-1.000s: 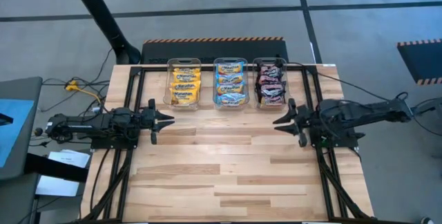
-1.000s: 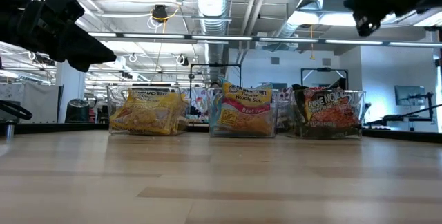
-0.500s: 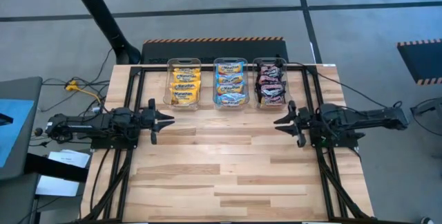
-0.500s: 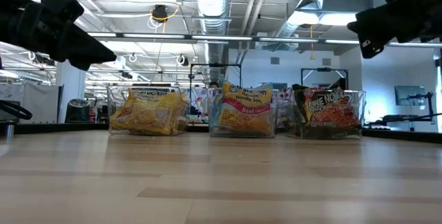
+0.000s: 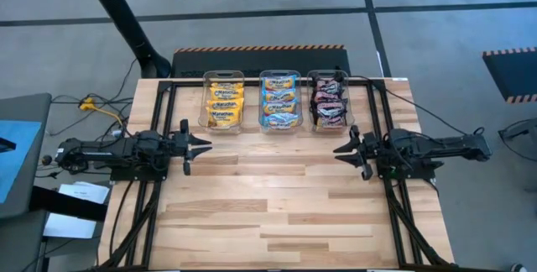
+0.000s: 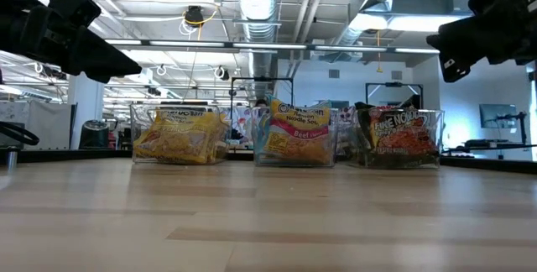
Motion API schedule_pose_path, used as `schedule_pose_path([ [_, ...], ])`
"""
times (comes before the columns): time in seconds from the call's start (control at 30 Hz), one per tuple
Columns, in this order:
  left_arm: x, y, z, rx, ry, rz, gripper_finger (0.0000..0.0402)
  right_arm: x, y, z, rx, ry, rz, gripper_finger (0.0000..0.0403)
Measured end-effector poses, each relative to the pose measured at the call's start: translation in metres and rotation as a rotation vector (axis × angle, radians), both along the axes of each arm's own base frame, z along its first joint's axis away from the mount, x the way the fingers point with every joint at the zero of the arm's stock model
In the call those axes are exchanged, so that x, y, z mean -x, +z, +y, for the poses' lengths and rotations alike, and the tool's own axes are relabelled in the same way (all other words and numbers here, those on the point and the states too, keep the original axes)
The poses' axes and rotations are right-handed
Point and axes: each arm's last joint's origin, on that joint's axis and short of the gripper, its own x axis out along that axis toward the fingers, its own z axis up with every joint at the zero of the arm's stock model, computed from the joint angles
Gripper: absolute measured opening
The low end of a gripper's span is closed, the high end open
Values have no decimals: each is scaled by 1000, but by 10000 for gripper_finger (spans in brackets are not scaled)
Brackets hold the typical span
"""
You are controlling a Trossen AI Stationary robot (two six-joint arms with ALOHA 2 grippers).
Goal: Sort Maruchan noodles
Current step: Return to Home Position
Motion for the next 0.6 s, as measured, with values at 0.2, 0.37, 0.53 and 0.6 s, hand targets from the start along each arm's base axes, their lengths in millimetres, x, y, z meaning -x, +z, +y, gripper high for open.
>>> schedule_pose_path([
  [0.2, 0, 0, 0, 0, 0, 0, 72, 0, -5, -1, -41, -36, 50, 123],
  [0.37, 0, 0, 0, 0, -1, 0, 72, 0, -11, -2, -89, -58, 119, 123],
  [0.53, 0, 0, 0, 1, -1, 0, 72, 0, -12, -2, -89, -64, 125, 123],
  [0.6, 0, 0, 0, 1, 0, -1, 72, 0, -12, -2, -89, -64, 126, 123],
])
